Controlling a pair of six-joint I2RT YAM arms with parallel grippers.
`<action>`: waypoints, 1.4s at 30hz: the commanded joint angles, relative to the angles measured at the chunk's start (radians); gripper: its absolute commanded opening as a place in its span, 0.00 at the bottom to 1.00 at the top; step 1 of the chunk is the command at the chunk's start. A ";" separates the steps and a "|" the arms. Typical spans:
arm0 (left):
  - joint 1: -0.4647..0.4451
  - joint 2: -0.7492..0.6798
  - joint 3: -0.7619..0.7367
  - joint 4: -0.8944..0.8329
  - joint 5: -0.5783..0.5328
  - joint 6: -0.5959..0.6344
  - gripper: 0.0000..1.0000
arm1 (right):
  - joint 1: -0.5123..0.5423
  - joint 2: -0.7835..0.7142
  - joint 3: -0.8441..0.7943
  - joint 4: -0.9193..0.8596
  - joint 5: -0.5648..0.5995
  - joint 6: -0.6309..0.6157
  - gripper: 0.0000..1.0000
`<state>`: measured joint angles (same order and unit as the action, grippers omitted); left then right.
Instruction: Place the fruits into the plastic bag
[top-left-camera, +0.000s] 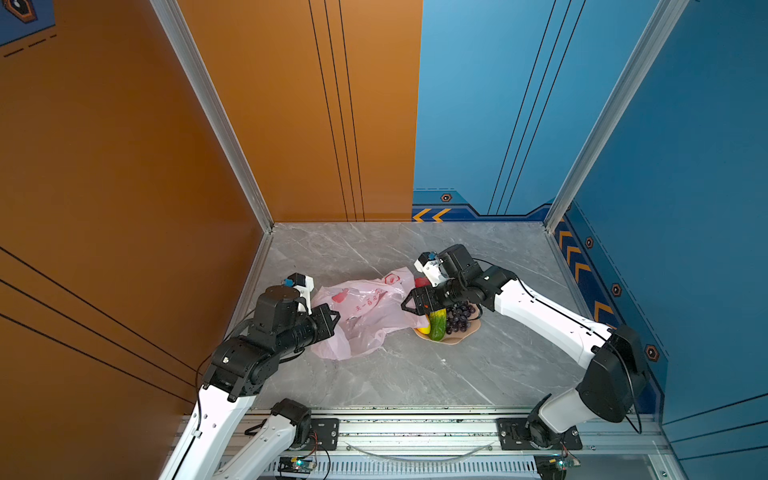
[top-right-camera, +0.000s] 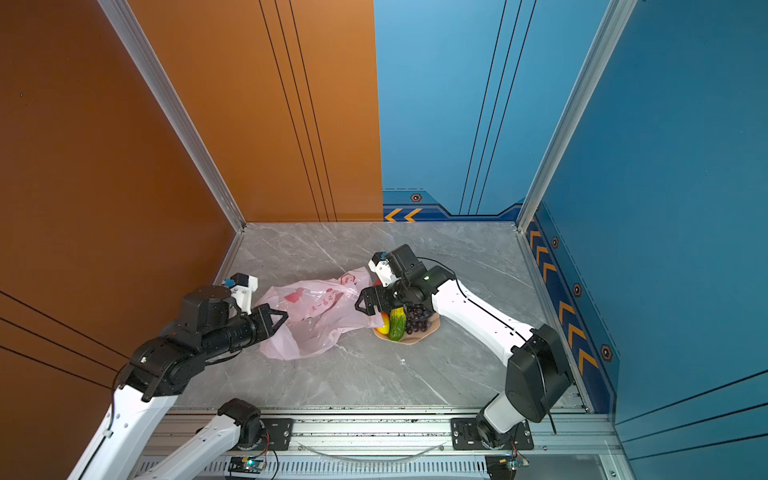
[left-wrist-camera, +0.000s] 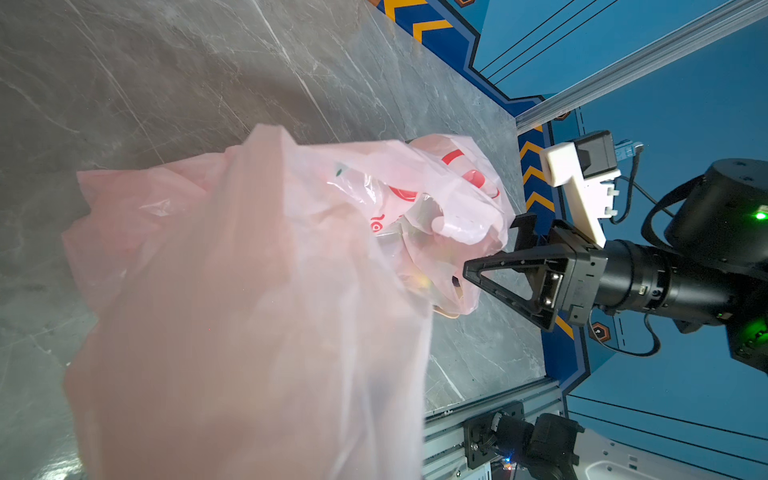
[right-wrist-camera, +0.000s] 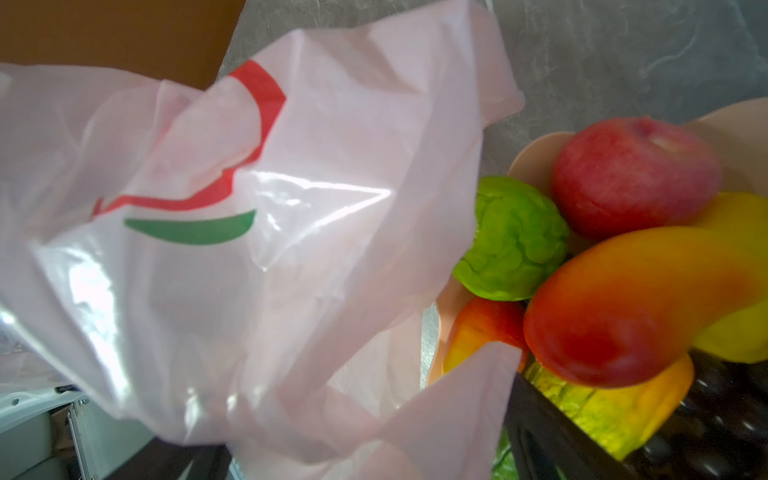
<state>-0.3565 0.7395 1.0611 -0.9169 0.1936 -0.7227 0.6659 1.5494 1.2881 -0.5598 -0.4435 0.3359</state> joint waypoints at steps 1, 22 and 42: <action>0.018 0.001 0.034 -0.020 0.039 0.011 0.00 | -0.006 0.013 -0.017 0.077 -0.058 0.003 0.87; 0.083 0.025 0.116 -0.136 -0.011 0.092 0.00 | -0.059 -0.227 -0.058 -0.030 0.150 0.066 0.00; -0.284 0.419 0.758 -0.048 -0.546 0.336 0.00 | 0.000 -0.030 0.464 0.159 0.484 0.059 0.00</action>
<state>-0.6842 1.2831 2.1345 -0.9321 -0.0990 -0.3672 0.7513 1.5955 2.0392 -0.5320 -0.0170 0.3389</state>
